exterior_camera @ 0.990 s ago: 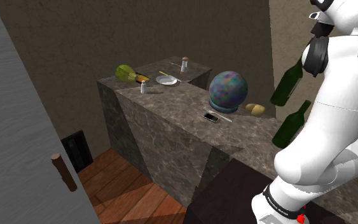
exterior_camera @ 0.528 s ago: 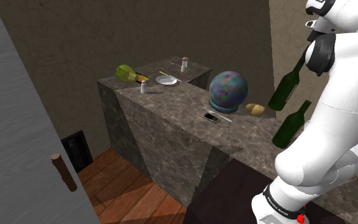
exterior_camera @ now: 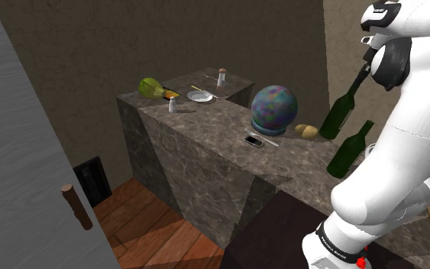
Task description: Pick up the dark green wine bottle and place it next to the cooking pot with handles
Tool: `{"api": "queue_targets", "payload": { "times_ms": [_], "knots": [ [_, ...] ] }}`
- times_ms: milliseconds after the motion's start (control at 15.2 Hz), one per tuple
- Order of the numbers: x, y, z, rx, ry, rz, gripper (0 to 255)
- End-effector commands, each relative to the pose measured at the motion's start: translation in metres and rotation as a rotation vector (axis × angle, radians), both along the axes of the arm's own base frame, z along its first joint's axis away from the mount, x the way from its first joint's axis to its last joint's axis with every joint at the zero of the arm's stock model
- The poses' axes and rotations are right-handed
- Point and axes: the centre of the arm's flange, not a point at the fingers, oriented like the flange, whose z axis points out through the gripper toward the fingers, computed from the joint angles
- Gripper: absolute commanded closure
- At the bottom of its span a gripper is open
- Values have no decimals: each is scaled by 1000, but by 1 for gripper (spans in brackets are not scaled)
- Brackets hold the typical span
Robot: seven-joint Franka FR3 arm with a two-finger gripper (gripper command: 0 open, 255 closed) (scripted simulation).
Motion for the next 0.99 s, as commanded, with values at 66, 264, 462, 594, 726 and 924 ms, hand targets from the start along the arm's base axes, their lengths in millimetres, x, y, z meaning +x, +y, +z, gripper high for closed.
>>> {"api": "queue_targets", "payload": {
  "times_ms": [66,264,462,594,726,924],
  "knots": [
    [0,-1,-15,-1,0,0,255],
    [0,-1,-31,-1,0,0,255],
    [0,-1,-47,-1,0,0,255],
    [0,-1,-58,-1,0,0,255],
    [0,-1,-68,-1,0,0,255],
    [0,-1,-84,-1,0,0,255]
  ]
}}
